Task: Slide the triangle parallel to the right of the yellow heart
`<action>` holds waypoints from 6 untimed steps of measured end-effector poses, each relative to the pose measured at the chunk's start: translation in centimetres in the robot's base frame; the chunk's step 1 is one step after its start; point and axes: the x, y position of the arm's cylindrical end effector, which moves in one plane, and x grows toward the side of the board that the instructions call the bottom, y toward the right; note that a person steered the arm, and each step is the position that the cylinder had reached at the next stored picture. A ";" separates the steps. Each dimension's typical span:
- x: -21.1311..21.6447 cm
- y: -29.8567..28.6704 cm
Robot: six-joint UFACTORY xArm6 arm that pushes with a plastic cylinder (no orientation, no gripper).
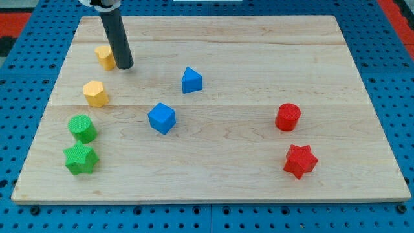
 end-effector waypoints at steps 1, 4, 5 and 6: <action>1.8 -0.2; 7.4 7.3; 5.9 12.7; 3.0 15.0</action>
